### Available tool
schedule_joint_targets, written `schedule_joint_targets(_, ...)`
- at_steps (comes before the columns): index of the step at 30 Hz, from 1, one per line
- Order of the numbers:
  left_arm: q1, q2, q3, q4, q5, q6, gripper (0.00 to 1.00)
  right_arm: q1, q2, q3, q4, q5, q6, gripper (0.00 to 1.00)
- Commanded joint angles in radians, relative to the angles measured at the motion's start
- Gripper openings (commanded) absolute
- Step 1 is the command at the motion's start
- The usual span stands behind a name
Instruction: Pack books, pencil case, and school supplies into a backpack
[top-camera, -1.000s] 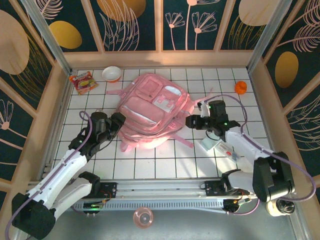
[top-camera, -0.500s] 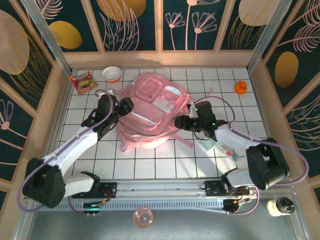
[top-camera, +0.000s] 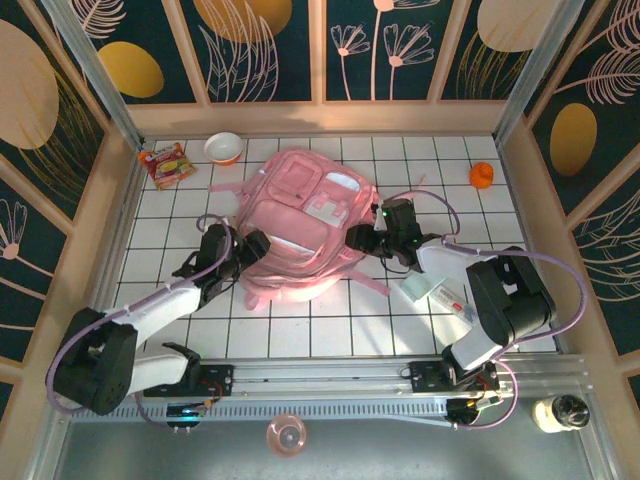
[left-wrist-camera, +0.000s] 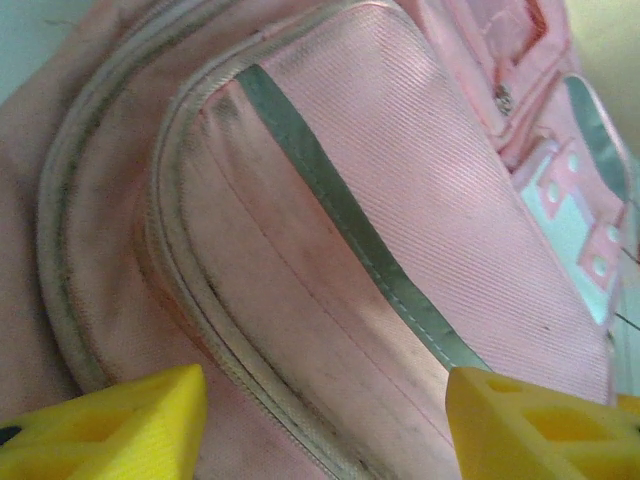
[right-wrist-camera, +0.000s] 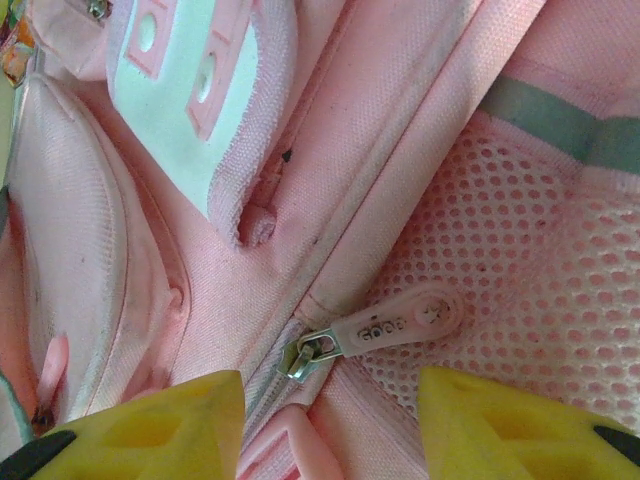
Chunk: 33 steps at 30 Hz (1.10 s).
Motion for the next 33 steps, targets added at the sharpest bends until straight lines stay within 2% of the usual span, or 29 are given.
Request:
schedule_joint_targets(1, -0.048, -0.043, -0.061, -0.044, 0.059, -0.102, 0.65, 0.009, -0.018, -0.026, 0.043, 0.025, 0.000, 0.48)
schedule_joint_targets(4, -0.065, -0.087, -0.066, -0.075, 0.053, -0.107, 0.67, 0.020, -0.029, -0.031, 0.064, 0.016, -0.003, 0.48)
schedule_joint_targets(7, -0.064, -0.129, -0.007, -0.164, -0.015, -0.003, 0.69, 0.038, -0.076, -0.037, 0.080, 0.032, -0.026, 0.45)
schedule_joint_targets(9, -0.064, -0.153, 0.056, -0.210, -0.071, 0.131, 0.72, 0.040, -0.154, -0.068, 0.122, 0.063, -0.037, 0.44)
schedule_joint_targets(13, -0.064, -0.182, 0.174, -0.224, -0.093, 0.499, 0.75, 0.034, -0.315, -0.075, 0.093, 0.137, -0.131, 0.45)
schedule_joint_targets(16, -0.064, -0.167, 0.274, -0.275, 0.025, 0.887, 0.74, 0.033, -0.419, -0.078, 0.050, 0.197, -0.222, 0.45)
schedule_joint_targets(19, -0.064, -0.101, 0.395, -0.406, 0.085, 1.192, 0.76, 0.026, -0.522, -0.121, 0.051, 0.253, -0.267, 0.46)
schedule_joint_targets(23, -0.064, 0.006, 0.513, -0.565, 0.210, 1.439, 0.76, 0.009, -0.632, -0.173, 0.061, 0.287, -0.279, 0.46)
schedule_joint_targets(28, -0.064, 0.077, 0.503, -0.656, 0.407, 1.849, 0.71, 0.001, -0.707, -0.227, 0.070, 0.302, -0.251, 0.48)
schedule_joint_targets(33, -0.076, 0.119, 0.457, -0.600, 0.423, 2.036, 0.70, 0.001, -0.703, -0.236, 0.053, 0.279, -0.240, 0.48)
